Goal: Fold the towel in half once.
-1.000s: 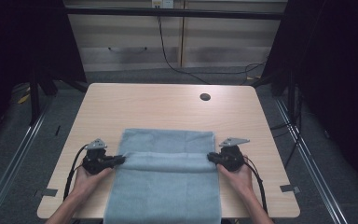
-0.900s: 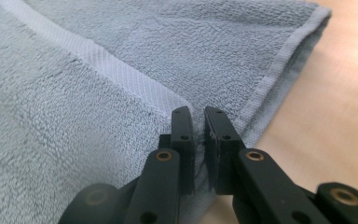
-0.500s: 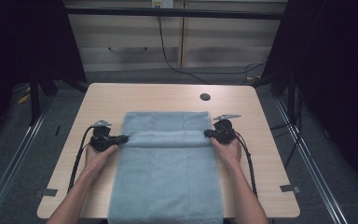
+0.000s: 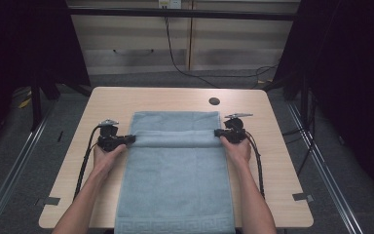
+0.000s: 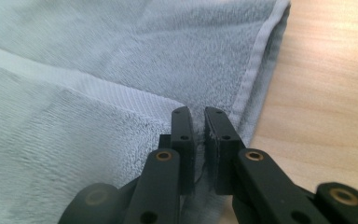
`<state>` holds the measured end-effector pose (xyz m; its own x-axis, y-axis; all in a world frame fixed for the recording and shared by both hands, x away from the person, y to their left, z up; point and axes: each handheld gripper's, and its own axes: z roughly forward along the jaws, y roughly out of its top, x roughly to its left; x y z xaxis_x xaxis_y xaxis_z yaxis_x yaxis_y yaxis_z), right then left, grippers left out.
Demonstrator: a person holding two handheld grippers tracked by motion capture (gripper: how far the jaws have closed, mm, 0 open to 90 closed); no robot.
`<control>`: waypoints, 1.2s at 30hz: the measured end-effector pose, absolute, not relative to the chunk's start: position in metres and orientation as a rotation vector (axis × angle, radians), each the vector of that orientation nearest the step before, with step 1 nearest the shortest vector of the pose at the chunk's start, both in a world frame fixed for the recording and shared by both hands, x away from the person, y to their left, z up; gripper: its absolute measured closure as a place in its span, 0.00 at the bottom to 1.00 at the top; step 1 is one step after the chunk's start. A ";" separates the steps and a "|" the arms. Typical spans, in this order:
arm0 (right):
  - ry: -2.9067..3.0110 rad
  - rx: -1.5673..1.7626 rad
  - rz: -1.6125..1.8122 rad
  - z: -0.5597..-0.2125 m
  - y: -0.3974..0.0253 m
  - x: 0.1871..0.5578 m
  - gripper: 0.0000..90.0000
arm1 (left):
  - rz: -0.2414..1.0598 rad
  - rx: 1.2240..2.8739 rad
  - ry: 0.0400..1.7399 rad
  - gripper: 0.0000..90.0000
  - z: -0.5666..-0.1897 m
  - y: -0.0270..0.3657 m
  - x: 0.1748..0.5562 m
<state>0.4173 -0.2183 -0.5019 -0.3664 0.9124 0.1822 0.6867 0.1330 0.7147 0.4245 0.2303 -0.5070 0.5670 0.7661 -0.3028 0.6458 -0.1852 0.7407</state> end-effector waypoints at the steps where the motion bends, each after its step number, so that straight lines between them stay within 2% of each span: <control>1: 2.102 1.559 1.114 -0.500 -0.221 0.416 0.92 | 0.167 1.893 1.135 0.95 -0.504 0.232 0.422; 5: 2.059 1.513 1.210 -0.479 -0.227 0.409 0.92 | 0.176 1.851 1.084 0.95 -0.487 0.239 0.415; 17: 1.934 1.297 1.460 -0.386 -0.239 0.379 0.92 | 0.172 1.730 0.888 0.95 -0.410 0.252 0.390; 23: 1.907 1.199 1.519 -0.354 -0.247 0.355 0.92 | 0.207 1.713 0.786 0.95 -0.373 0.254 0.365; 31: 1.877 1.133 1.614 -0.323 -0.253 0.317 0.92 | 0.232 1.670 0.712 0.95 -0.340 0.258 0.328; 36: 1.896 1.054 1.648 -0.319 -0.253 0.283 0.92 | 0.212 1.669 0.672 0.95 -0.346 0.267 0.297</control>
